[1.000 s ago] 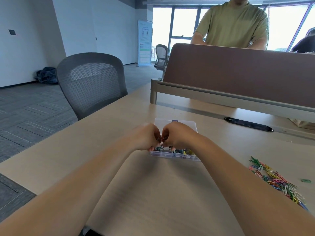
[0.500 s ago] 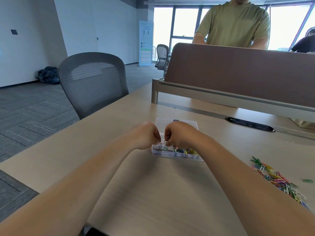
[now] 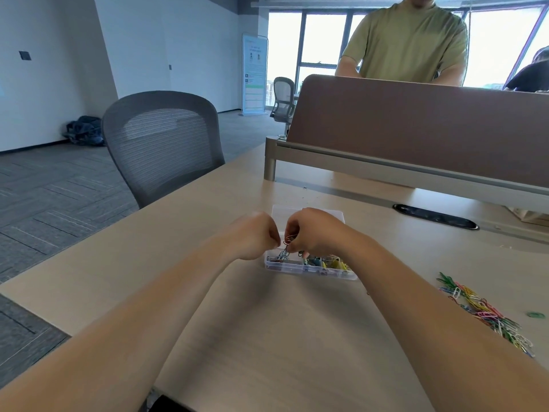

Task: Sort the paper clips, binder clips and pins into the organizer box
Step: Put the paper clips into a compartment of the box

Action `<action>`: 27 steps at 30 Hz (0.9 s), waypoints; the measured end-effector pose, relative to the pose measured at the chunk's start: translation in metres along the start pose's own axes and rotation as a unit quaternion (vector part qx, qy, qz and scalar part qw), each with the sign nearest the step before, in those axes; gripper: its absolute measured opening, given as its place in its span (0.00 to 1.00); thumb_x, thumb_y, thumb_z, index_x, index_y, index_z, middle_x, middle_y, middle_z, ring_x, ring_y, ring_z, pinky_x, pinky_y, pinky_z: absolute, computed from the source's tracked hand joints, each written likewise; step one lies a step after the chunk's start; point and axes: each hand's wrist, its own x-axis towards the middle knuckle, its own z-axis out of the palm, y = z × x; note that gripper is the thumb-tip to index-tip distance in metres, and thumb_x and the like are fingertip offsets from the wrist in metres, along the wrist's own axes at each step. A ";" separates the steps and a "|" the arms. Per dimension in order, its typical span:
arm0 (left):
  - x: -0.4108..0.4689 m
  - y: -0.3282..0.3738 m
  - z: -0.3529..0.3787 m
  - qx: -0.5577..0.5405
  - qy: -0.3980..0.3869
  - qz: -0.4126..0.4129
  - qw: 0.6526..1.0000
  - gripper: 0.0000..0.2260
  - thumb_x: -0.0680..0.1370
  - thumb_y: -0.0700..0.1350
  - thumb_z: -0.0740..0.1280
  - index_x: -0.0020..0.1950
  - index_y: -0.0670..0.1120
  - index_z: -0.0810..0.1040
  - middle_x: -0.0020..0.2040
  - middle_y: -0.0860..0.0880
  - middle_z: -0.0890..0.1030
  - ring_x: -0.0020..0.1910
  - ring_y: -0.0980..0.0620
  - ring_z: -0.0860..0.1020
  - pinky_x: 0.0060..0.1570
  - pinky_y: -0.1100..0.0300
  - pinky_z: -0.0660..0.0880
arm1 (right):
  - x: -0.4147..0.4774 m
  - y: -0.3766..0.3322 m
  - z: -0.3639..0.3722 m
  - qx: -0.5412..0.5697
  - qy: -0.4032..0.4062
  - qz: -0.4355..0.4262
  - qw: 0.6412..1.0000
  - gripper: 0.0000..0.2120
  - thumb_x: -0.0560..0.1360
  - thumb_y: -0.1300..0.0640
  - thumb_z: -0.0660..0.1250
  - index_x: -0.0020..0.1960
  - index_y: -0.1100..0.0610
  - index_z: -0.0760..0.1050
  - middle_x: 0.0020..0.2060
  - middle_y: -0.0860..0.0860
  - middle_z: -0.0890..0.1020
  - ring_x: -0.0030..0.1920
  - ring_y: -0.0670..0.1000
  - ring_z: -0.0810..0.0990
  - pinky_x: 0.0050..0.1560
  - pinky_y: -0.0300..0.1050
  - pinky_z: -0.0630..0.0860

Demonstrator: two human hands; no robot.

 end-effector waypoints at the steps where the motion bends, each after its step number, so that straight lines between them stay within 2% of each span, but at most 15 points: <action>1: 0.000 -0.001 -0.001 0.003 0.007 -0.002 1.000 0.10 0.77 0.42 0.66 0.55 0.45 0.84 0.48 0.48 0.83 0.35 0.55 0.74 0.31 0.66 0.67 | 0.000 -0.001 0.001 0.006 -0.001 -0.004 1.000 0.10 0.73 0.58 0.74 0.54 0.56 0.81 0.44 0.51 0.83 0.38 0.49 0.84 0.48 0.44 0.81; 5: -0.002 -0.002 -0.006 0.012 0.012 -0.013 1.000 0.09 0.76 0.42 0.67 0.53 0.45 0.85 0.34 0.53 0.77 0.29 0.57 0.72 0.28 0.65 0.65 | 0.002 -0.007 0.007 0.014 0.012 -0.016 1.000 0.10 0.74 0.57 0.73 0.55 0.56 0.81 0.45 0.50 0.83 0.43 0.52 0.82 0.49 0.45 0.80; 8: -0.004 -0.002 -0.008 0.021 0.001 -0.014 1.000 0.08 0.76 0.42 0.67 0.50 0.44 0.85 0.31 0.51 0.75 0.31 0.52 0.73 0.28 0.63 0.67 | 0.003 -0.010 0.013 0.003 0.012 -0.024 1.000 0.11 0.74 0.58 0.73 0.56 0.56 0.81 0.47 0.51 0.83 0.44 0.53 0.81 0.48 0.44 0.78; 10: -0.006 -0.002 -0.008 0.021 -0.001 -0.017 1.000 0.07 0.75 0.41 0.67 0.49 0.43 0.84 0.30 0.51 0.74 0.30 0.52 0.71 0.28 0.63 0.66 | 0.003 -0.010 0.015 -0.007 0.017 -0.030 0.999 0.11 0.74 0.59 0.72 0.56 0.56 0.81 0.48 0.52 0.83 0.45 0.54 0.81 0.48 0.44 0.78; 12: -0.007 -0.001 -0.008 0.014 -0.003 -0.017 1.000 0.07 0.76 0.41 0.66 0.49 0.43 0.84 0.30 0.52 0.74 0.29 0.53 0.71 0.27 0.63 0.65 | 0.002 -0.009 0.015 -0.017 0.017 -0.033 0.999 0.11 0.73 0.60 0.72 0.56 0.55 0.80 0.49 0.52 0.83 0.46 0.54 0.81 0.46 0.44 0.77; 16: -0.008 0.003 -0.007 0.005 -0.009 -0.020 1.000 0.07 0.76 0.41 0.67 0.49 0.43 0.83 0.30 0.52 0.74 0.30 0.54 0.72 0.28 0.63 0.66 | 0.000 -0.007 0.013 -0.026 0.011 -0.034 0.999 0.12 0.72 0.59 0.73 0.55 0.55 0.81 0.49 0.52 0.83 0.47 0.54 0.81 0.53 0.50 0.80; 19: -0.008 0.005 -0.006 -0.005 -0.021 -0.023 0.999 0.04 0.75 0.41 0.67 0.46 0.45 0.82 0.30 0.52 0.74 0.28 0.56 0.71 0.27 0.64 0.64 | -0.003 -0.005 0.012 -0.033 0.009 -0.037 0.999 0.12 0.73 0.61 0.72 0.56 0.53 0.81 0.49 0.50 0.83 0.47 0.53 0.81 0.49 0.44 0.78; 23: -0.008 0.005 -0.005 -0.014 -0.028 -0.020 0.999 0.07 0.75 0.41 0.68 0.50 0.44 0.84 0.30 0.54 0.74 0.29 0.57 0.71 0.27 0.66 0.64 | -0.004 -0.003 0.012 -0.042 0.011 -0.029 0.999 0.11 0.74 0.62 0.71 0.54 0.52 0.81 0.49 0.49 0.83 0.47 0.51 0.80 0.49 0.41 0.75; 27: -0.007 0.005 -0.004 -0.004 -0.035 -0.013 0.999 0.08 0.75 0.42 0.69 0.53 0.44 0.84 0.40 0.50 0.80 0.35 0.54 0.75 0.29 0.66 0.67 | -0.004 -0.001 0.010 -0.048 0.011 -0.015 0.999 0.10 0.74 0.64 0.70 0.53 0.54 0.82 0.49 0.52 0.83 0.48 0.53 0.81 0.48 0.42 0.75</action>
